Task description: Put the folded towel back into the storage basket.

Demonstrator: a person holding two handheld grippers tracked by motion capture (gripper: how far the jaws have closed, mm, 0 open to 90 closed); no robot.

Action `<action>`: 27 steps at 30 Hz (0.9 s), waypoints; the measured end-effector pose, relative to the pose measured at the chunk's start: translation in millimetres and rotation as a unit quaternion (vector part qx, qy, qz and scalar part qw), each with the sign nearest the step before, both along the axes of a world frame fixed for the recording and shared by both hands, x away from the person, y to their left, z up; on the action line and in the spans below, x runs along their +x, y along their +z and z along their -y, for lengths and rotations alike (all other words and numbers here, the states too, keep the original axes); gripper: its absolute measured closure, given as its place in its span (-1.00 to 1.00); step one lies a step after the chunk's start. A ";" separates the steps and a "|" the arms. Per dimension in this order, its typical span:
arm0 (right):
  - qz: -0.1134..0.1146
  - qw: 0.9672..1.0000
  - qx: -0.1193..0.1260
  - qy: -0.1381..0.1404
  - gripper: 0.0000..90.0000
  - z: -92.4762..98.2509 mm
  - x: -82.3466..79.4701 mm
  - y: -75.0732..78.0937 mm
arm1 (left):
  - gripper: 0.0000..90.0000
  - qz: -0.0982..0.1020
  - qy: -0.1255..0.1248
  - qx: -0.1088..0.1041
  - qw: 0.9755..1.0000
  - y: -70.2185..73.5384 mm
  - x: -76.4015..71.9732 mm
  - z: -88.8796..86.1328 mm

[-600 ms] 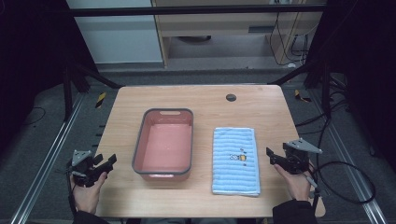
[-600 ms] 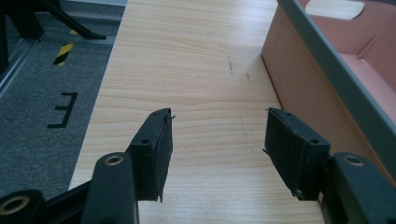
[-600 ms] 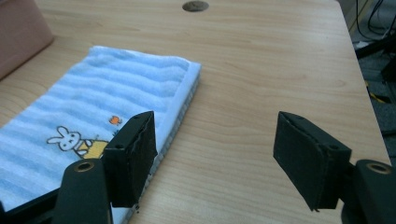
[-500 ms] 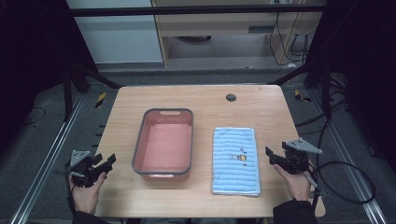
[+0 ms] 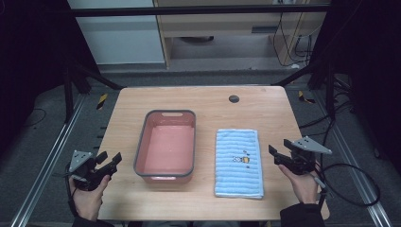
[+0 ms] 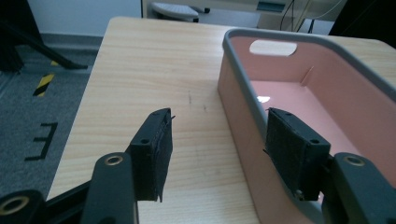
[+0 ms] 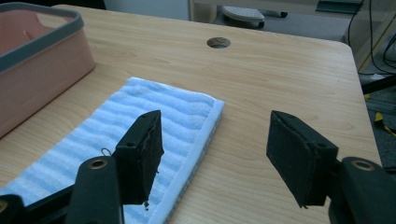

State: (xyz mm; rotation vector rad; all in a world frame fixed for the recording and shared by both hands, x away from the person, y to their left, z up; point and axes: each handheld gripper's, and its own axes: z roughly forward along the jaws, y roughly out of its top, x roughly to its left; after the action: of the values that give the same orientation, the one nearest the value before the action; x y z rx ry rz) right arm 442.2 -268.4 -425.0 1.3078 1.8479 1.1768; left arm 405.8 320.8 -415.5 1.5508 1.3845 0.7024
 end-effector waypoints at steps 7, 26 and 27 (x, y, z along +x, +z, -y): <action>0.003 1.000 -0.001 0.018 -0.13 -2.9 0.2 7.3 | -0.07 0.003 -0.012 -0.001 1.000 4.8 0.5 9.0; 0.013 0.999 -0.001 0.037 -0.21 -13.2 14.8 26.9 | 0.07 0.032 -0.054 0.024 0.998 24.6 6.9 52.4; 0.014 0.999 0.000 0.037 -0.21 -12.8 15.4 27.7 | 0.07 0.034 -0.058 0.026 0.997 25.9 7.2 55.6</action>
State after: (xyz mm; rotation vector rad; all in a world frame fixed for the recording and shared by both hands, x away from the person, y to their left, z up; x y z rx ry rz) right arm 457.6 -255.5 -397.3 1.2256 1.8908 1.2271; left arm 413.0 265.2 -389.7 1.6181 1.2253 0.7185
